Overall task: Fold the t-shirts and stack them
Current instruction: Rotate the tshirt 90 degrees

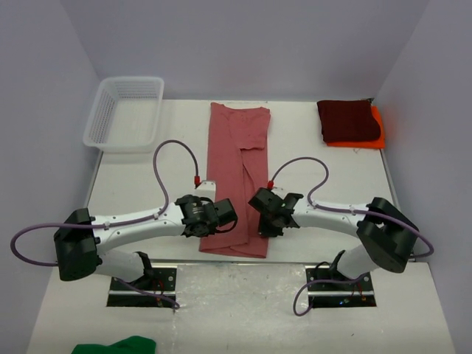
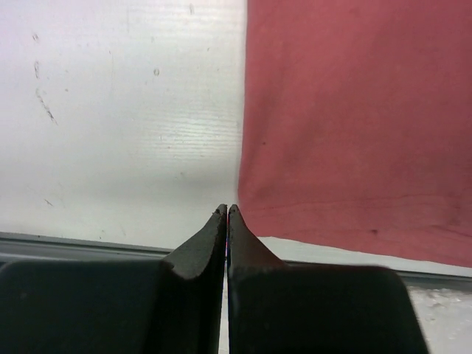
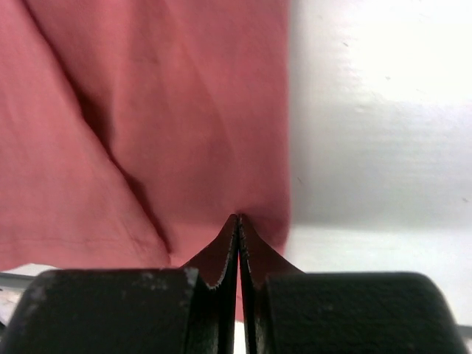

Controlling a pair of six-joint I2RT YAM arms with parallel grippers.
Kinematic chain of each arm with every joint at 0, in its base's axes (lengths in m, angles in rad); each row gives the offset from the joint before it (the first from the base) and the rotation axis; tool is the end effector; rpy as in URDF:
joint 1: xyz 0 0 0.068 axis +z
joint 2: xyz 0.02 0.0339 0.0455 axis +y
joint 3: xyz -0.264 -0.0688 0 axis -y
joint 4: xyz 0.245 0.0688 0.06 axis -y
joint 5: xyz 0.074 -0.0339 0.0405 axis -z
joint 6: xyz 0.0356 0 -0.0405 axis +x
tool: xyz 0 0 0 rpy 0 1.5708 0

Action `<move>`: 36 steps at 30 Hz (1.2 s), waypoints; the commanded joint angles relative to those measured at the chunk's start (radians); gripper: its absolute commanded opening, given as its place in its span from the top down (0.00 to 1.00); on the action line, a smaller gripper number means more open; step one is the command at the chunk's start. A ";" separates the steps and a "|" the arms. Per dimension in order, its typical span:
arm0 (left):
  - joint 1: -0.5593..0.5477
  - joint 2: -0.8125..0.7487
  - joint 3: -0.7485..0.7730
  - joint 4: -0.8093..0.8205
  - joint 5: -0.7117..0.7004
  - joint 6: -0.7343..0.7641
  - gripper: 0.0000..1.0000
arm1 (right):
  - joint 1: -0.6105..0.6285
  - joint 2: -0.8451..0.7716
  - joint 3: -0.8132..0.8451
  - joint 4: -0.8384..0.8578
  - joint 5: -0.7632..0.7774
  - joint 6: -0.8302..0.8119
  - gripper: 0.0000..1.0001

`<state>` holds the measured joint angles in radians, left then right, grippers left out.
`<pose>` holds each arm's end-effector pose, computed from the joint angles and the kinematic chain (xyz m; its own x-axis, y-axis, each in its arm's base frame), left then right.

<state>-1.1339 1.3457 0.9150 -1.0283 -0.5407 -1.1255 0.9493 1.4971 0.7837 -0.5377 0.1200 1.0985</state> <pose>0.1099 -0.1920 0.2192 -0.8603 0.0135 -0.5097 -0.0554 0.9913 0.1196 0.1545 0.2084 0.1580 -0.9508 0.1909 -0.2442 0.1350 0.9642 0.2282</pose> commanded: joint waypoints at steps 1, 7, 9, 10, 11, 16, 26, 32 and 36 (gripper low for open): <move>-0.007 -0.011 0.080 -0.044 -0.090 -0.010 1.00 | 0.012 -0.054 -0.006 -0.080 0.059 0.017 1.00; -0.006 0.041 0.163 0.034 -0.108 0.091 1.00 | 0.046 -0.173 -0.017 -0.083 0.099 -0.052 0.83; -0.004 0.076 0.194 0.101 -0.102 0.145 1.00 | 0.049 -0.234 -0.014 -0.113 0.124 -0.055 0.62; -0.004 0.076 0.194 0.102 -0.102 0.165 0.99 | 0.049 -0.253 -0.014 -0.128 0.124 -0.055 0.56; 0.000 0.096 0.200 0.129 -0.099 0.182 0.99 | 0.049 -0.270 -0.008 -0.145 0.144 -0.054 0.51; 0.078 0.121 0.185 0.247 -0.021 0.303 0.99 | 0.048 -0.353 -0.018 -0.197 0.182 -0.066 0.95; 0.290 0.139 0.151 0.707 0.352 0.575 1.00 | 0.048 -0.357 -0.023 -0.182 0.148 -0.075 1.00; 0.359 0.312 0.206 0.830 0.585 0.625 1.00 | 0.048 -0.391 -0.023 -0.218 0.159 -0.083 1.00; 0.394 0.406 0.213 0.859 0.624 0.627 1.00 | 0.048 -0.426 -0.034 -0.234 0.170 -0.081 1.00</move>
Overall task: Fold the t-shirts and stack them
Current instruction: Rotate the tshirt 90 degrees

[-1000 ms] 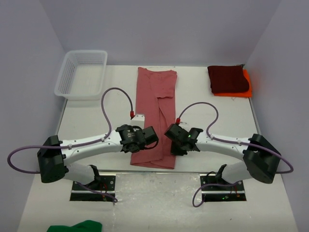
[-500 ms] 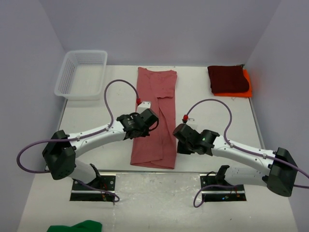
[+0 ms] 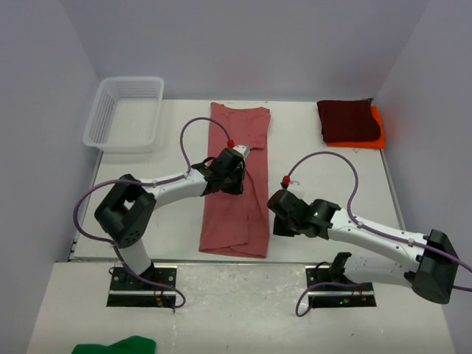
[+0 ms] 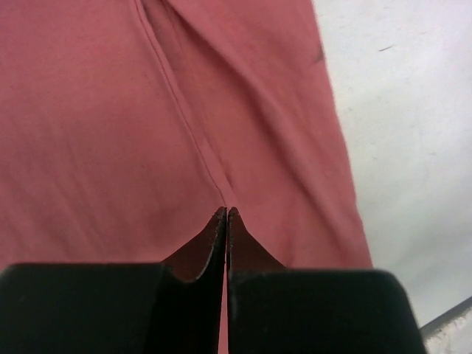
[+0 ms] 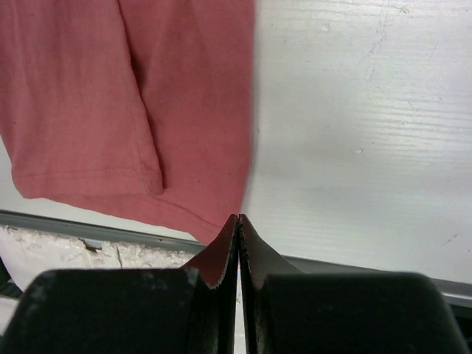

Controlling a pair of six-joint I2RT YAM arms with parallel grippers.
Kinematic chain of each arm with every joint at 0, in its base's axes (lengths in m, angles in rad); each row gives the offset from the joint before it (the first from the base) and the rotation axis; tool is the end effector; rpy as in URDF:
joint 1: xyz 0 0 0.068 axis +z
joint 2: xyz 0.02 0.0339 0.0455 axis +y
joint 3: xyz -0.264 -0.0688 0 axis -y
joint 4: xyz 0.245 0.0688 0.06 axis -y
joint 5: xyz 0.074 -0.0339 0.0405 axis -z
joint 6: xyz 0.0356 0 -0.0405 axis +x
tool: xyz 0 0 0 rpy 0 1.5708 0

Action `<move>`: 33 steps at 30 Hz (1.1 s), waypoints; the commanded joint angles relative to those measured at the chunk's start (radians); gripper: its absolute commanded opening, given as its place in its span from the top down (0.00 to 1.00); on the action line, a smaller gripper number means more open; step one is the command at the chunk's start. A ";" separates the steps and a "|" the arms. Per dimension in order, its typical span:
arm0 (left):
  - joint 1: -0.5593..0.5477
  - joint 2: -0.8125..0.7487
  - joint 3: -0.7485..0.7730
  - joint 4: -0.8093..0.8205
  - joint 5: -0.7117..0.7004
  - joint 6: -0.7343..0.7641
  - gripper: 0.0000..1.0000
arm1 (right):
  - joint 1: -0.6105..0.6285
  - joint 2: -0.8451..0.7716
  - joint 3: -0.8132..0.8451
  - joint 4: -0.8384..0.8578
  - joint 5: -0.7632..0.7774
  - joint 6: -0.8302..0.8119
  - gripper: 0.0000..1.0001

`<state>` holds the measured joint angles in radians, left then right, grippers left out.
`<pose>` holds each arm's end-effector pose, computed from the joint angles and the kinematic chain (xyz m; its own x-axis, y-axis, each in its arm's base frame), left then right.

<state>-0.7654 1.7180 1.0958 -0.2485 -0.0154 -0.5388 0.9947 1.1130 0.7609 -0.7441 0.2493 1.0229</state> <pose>0.2624 -0.2514 0.1968 -0.8251 0.0813 -0.5591 0.3055 0.8966 -0.3205 0.1183 0.1659 0.2256 -0.8937 0.1428 -0.4254 0.0223 0.9610 0.2758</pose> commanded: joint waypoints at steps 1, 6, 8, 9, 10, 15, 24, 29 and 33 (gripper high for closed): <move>0.037 0.060 0.030 0.087 0.100 0.040 1.00 | 0.002 -0.048 -0.015 -0.029 0.042 -0.006 1.00; 0.060 0.121 0.035 0.110 0.120 0.054 1.00 | 0.002 -0.048 -0.025 -0.028 0.039 -0.006 1.00; 0.069 0.155 0.044 0.123 0.132 0.057 1.00 | 0.002 -0.038 -0.025 -0.026 0.038 -0.006 1.00; 0.072 0.167 0.052 0.123 0.138 0.063 1.00 | 0.002 -0.030 -0.022 -0.026 0.038 -0.006 1.00; 0.080 0.192 0.061 0.130 0.144 0.065 1.00 | 0.002 -0.015 -0.015 -0.024 0.035 -0.004 1.00; 0.095 0.275 0.127 0.126 0.169 0.088 1.00 | 0.002 0.025 0.008 -0.008 0.024 -0.001 1.00; 0.156 0.370 0.217 0.081 0.178 0.109 1.00 | 0.001 0.105 0.040 -0.011 0.031 -0.006 1.00; 0.170 0.322 0.171 0.066 0.147 0.114 1.00 | -0.045 0.088 -0.001 0.012 0.024 0.019 1.00; 0.172 0.267 0.138 0.066 0.138 0.119 1.00 | -0.132 0.045 -0.070 0.124 -0.068 -0.026 0.93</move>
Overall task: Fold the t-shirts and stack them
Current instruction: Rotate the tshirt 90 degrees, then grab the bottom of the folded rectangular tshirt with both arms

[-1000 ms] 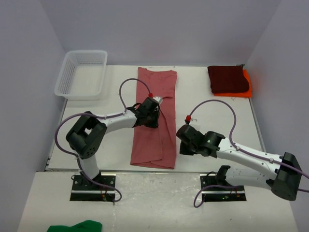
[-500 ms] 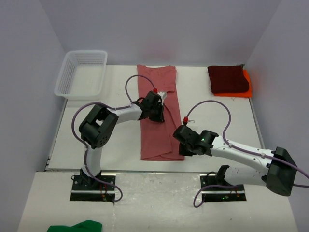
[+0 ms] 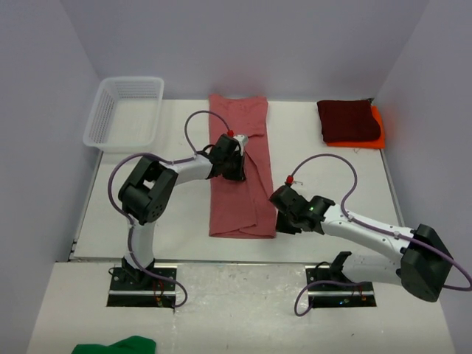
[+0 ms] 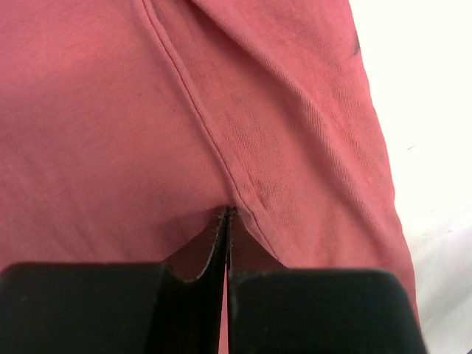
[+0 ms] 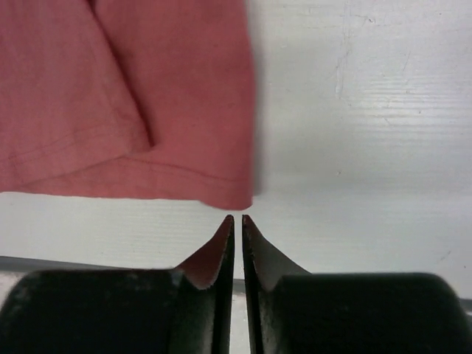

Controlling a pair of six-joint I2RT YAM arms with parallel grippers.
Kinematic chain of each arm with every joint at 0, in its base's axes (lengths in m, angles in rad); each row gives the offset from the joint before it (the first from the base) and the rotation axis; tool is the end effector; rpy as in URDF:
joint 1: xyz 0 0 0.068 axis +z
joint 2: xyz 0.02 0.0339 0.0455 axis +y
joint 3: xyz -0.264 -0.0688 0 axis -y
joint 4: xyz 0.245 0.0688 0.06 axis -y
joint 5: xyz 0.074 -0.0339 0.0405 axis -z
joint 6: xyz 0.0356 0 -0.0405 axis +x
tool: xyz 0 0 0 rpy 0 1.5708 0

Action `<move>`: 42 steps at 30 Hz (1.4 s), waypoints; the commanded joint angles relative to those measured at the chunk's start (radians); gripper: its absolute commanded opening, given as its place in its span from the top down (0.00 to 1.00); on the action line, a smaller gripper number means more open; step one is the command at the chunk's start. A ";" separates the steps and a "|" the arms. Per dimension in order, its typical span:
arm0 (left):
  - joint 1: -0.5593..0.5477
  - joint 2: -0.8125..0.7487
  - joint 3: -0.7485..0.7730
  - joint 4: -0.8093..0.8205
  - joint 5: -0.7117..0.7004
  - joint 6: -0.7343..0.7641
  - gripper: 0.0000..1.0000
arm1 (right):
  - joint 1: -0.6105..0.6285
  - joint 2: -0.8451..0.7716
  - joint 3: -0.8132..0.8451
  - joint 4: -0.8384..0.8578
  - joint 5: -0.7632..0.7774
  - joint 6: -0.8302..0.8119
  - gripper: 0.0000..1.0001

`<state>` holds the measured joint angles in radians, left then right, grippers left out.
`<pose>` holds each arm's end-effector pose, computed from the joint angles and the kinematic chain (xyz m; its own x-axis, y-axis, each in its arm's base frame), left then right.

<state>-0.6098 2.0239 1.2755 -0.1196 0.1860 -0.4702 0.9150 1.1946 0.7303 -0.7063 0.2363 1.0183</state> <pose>0.3458 -0.2496 0.1450 -0.8570 0.0556 -0.5123 0.3057 0.8552 -0.4186 0.1354 0.1624 0.2029 -0.9033 0.1831 -0.3880 0.1029 0.9704 0.2185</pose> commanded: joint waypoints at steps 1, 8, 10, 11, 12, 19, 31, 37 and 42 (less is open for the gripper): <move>0.016 -0.045 -0.044 -0.069 -0.065 0.050 1.00 | -0.073 -0.044 -0.070 0.117 -0.090 -0.055 0.89; 0.015 -0.131 -0.059 -0.081 -0.036 0.042 1.00 | -0.120 -0.066 -0.144 0.264 -0.187 -0.086 0.30; 0.015 -0.160 -0.062 -0.083 -0.023 0.041 1.00 | -0.122 -0.059 -0.158 0.274 -0.192 -0.075 0.33; 0.013 -0.168 -0.062 -0.083 -0.023 0.039 1.00 | -0.122 -0.053 -0.166 0.292 -0.198 -0.067 0.35; 0.012 -0.177 -0.062 -0.084 -0.025 0.038 1.00 | -0.120 -0.049 -0.175 0.310 -0.212 -0.064 0.38; 0.002 -0.208 -0.067 -0.092 -0.010 0.030 1.00 | -0.122 -0.032 -0.273 0.430 -0.262 -0.008 0.46; -0.004 -0.244 -0.080 -0.103 -0.019 0.036 1.00 | -0.122 -0.006 -0.341 0.527 -0.285 0.032 0.54; -0.004 -0.238 -0.087 -0.101 -0.019 0.038 1.00 | -0.122 0.009 -0.359 0.553 -0.288 0.040 0.58; -0.004 -0.243 -0.097 -0.100 -0.025 0.038 1.00 | -0.122 0.049 -0.362 0.579 -0.293 0.045 0.67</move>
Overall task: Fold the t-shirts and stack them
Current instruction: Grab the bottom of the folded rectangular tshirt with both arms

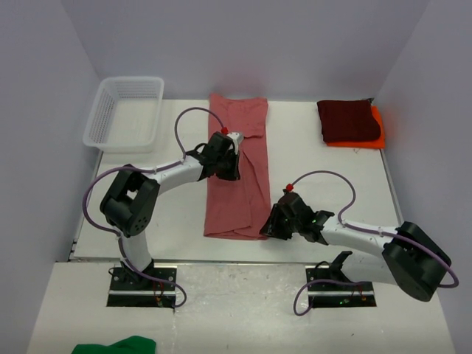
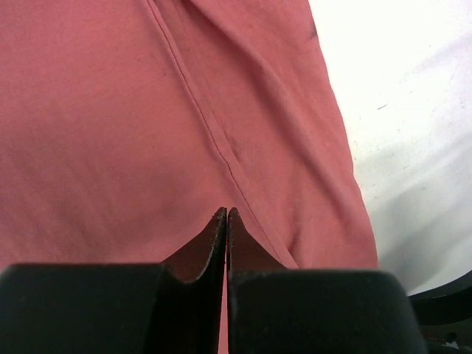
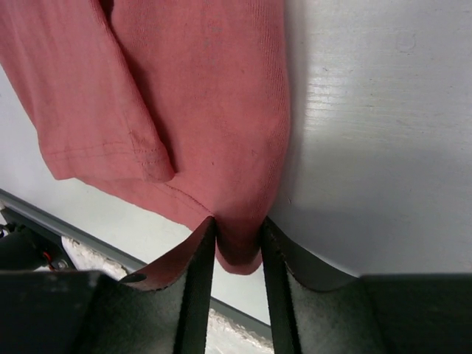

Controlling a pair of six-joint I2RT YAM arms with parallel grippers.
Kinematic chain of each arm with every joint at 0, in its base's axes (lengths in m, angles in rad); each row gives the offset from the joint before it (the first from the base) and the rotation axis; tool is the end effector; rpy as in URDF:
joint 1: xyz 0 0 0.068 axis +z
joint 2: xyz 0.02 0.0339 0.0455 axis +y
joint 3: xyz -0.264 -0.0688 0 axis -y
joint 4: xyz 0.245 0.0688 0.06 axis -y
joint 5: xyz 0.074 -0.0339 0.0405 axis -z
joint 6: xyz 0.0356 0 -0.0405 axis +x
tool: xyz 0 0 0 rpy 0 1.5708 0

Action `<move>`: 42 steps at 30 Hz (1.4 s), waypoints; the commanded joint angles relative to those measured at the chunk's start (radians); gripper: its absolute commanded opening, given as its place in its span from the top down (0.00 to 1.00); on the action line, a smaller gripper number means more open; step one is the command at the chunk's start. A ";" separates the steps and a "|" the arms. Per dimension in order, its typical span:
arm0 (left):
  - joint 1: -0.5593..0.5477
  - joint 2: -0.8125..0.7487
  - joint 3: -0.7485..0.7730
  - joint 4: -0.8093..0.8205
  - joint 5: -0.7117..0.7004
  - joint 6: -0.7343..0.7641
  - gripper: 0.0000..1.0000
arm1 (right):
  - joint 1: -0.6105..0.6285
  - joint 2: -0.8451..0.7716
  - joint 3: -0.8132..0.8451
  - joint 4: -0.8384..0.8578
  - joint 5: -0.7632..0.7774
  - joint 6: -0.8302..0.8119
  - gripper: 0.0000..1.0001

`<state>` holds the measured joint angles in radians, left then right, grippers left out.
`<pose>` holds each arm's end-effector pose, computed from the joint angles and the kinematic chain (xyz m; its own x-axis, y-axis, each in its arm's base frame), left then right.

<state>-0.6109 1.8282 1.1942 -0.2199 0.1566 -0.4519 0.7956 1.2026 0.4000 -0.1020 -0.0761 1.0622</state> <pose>0.3178 -0.2293 0.1897 -0.8396 0.0614 -0.5397 0.3156 0.8638 -0.3927 0.1423 0.1491 0.1392 -0.9187 0.3067 -0.2487 0.1177 0.8139 0.5689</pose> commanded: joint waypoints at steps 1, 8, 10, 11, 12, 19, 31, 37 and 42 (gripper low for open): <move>-0.003 -0.055 -0.024 -0.002 0.000 0.021 1.00 | -0.002 0.049 -0.033 -0.024 0.018 0.002 0.68; -0.023 -0.162 -0.019 -0.146 -0.207 -0.005 1.00 | -0.002 0.054 -0.036 -0.019 0.019 0.004 1.00; -0.061 -0.223 0.002 -0.234 -0.392 -0.043 0.96 | -0.002 0.049 -0.038 -0.022 0.025 0.002 1.00; -0.073 -0.246 0.014 -0.313 -0.452 -0.063 0.87 | -0.002 0.048 -0.036 -0.027 0.029 0.001 1.00; -0.085 -0.266 0.016 -0.355 -0.529 -0.089 0.82 | -0.002 0.046 -0.036 -0.030 0.033 -0.002 1.00; -0.110 -0.560 -0.287 -0.331 -0.267 -0.264 0.64 | -0.002 0.019 -0.035 -0.061 0.055 -0.016 1.00; -0.098 -0.765 -0.668 -0.144 -0.028 -0.349 0.45 | -0.001 -0.015 -0.053 -0.065 0.050 -0.036 1.00; -0.093 -0.725 -0.717 -0.085 -0.017 -0.350 0.45 | 0.005 -0.032 -0.061 -0.064 0.045 -0.033 1.00; -0.095 -0.692 -0.749 -0.041 -0.012 -0.358 0.46 | 0.013 -0.040 -0.064 -0.068 0.048 -0.028 1.00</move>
<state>-0.7128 1.1213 0.4580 -0.3347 0.1204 -0.7937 0.7986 1.1702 0.3634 -0.1009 -0.0620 1.0538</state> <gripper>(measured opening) 0.542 0.011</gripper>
